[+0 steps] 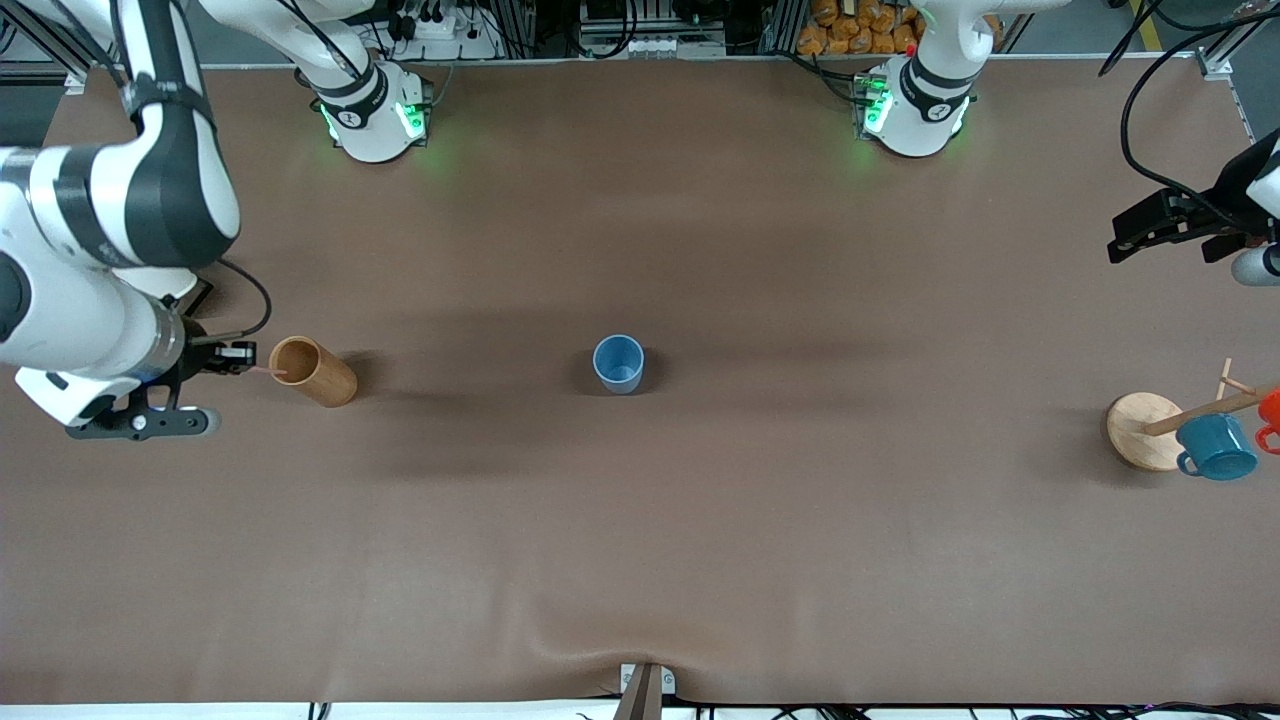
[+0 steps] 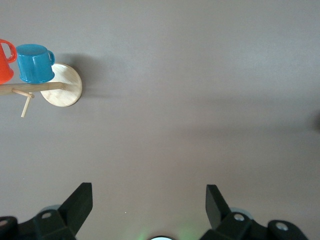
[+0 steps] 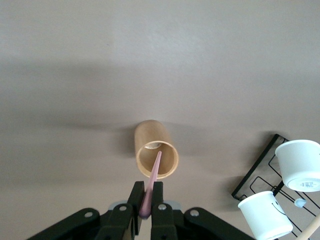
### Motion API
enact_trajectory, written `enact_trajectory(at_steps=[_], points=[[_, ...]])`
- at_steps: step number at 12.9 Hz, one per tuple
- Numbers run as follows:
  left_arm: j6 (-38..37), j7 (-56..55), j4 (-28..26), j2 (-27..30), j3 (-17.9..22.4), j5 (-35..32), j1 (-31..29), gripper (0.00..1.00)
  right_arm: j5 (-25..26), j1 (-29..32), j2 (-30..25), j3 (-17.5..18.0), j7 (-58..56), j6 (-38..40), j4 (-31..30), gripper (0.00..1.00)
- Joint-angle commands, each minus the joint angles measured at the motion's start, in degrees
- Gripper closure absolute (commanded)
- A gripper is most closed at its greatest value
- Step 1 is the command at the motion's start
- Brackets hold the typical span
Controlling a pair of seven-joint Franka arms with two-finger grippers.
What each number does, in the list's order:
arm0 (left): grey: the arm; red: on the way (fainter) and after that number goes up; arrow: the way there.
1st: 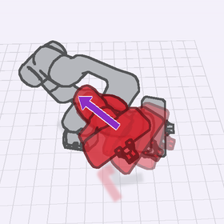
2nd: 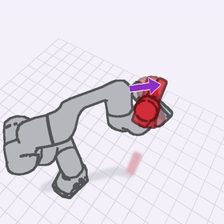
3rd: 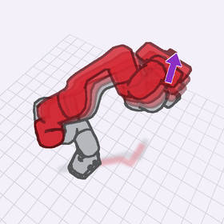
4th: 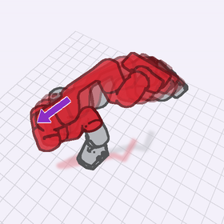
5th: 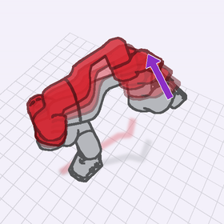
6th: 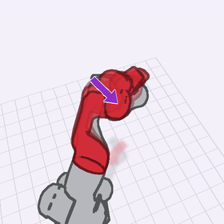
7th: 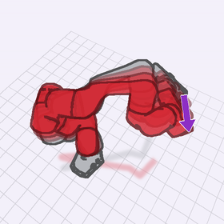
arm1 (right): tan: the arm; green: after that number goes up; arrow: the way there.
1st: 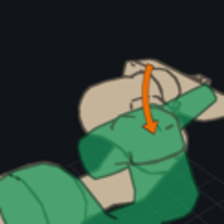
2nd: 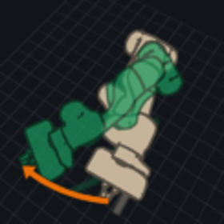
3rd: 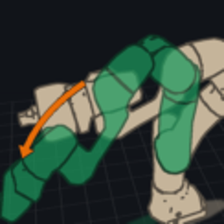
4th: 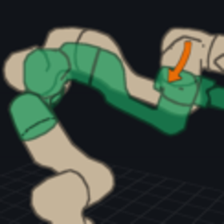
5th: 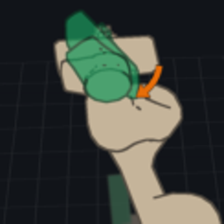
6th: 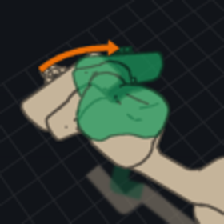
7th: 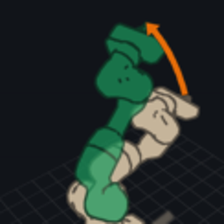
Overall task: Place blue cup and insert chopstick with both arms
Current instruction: 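Carry the pink chopstick with the right gripper over the blue cup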
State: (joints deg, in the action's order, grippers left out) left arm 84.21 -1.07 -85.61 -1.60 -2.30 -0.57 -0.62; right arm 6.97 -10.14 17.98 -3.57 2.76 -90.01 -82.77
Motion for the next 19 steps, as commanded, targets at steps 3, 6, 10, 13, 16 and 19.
enact_trajectory(at_steps=[3, 6, 10, 13, 16, 19], points=[[0.9, -0.2, -0.5, 0.0, -0.6, 1.2, -0.3, 0.00, -0.5, -7.2, 0.1, 1.5, 5.4, -0.1, 4.2, 1.00], [1.3, -0.2, -0.5, 0.1, -0.7, 1.2, -0.2, 0.00, -7.8, -10.7, 0.4, 1.5, 11.3, -5.5, 4.2, 1.00], [1.4, -0.2, -0.6, 0.6, -0.8, 0.8, -0.2, 0.00, -12.6, -17.6, 1.3, 1.5, 21.9, -12.6, 4.1, 1.00], [1.5, -0.3, -0.5, 0.8, -1.1, 0.7, -0.2, 0.00, -12.3, -23.0, 3.6, 1.5, 29.7, -18.6, 4.2, 1.00], [2.8, -0.3, -0.6, 0.8, -1.5, 0.5, -0.3, 0.00, -12.2, -25.4, 6.1, 1.5, 30.4, -21.5, 4.6, 1.00], [2.9, -0.3, -0.9, 0.5, -1.4, -0.6, -0.6, 0.00, -12.2, -27.0, 7.0, 1.5, 30.5, -20.6, 5.7, 1.00]])
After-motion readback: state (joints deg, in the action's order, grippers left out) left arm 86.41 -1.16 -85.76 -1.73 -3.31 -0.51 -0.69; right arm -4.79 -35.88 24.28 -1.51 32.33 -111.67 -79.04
